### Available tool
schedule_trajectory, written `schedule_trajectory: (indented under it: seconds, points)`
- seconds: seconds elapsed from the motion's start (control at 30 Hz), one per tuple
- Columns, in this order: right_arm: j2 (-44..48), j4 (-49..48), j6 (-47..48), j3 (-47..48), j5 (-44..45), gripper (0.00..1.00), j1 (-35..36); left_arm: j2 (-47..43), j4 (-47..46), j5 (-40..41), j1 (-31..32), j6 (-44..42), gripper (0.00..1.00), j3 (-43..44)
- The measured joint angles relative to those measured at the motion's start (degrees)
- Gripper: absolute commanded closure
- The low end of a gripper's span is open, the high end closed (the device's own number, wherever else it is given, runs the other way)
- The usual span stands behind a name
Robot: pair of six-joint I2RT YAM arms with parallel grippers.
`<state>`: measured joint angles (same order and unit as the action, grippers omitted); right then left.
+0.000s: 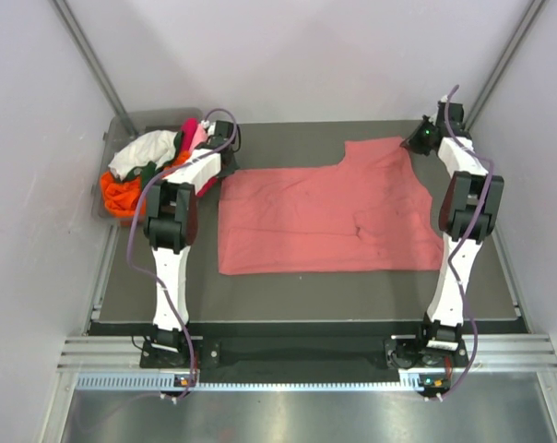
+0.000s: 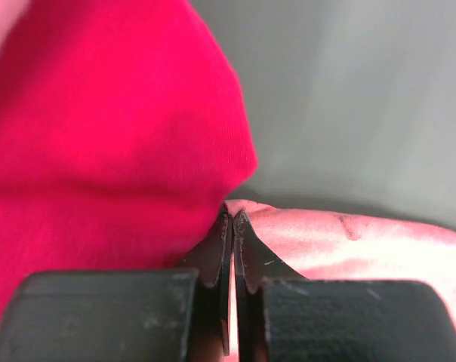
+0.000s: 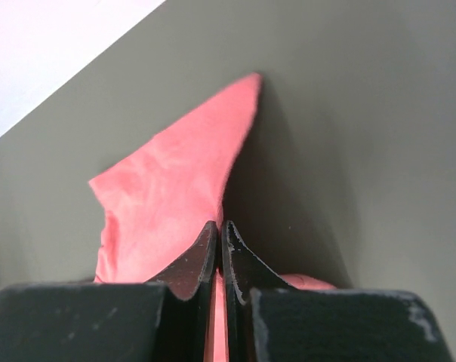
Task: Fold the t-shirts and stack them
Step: Fold the tshirt
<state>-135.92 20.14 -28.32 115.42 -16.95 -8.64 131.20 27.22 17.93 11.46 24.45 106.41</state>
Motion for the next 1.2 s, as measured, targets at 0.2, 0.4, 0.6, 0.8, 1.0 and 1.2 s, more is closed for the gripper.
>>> schedule_trajectory:
  seconds: [0.2,0.4,0.6,0.8,1.0,1.2]
  points:
    - [1.4,0.0,0.0,-0.6,-1.3,1.0,-0.2,-3.3,-0.3,0.7,0.3,-0.4,1.0,-2.5]
    - [2.1,0.2,-0.1,-2.2,-2.0,1.0,-0.2,-6.6,-0.5,1.0,0.3,-0.7,1.0,-4.6]
    - [5.7,-0.6,-0.4,-8.1,-2.2,1.0,-0.2,-8.2,-1.1,0.9,0.3,-0.9,1.0,-6.4]
    - [8.6,-1.3,-0.3,-10.1,-2.3,1.0,-0.2,-8.4,-1.1,0.7,0.3,-1.1,1.0,-7.2]
    - [10.3,-1.7,0.1,-11.1,-2.4,1.0,-0.4,-8.5,-1.2,0.6,0.3,-1.5,1.0,-7.5]
    - [10.3,-1.7,0.2,-11.6,-3.3,1.0,-1.7,-8.5,-1.6,0.4,0.3,-1.9,1.0,-7.8]
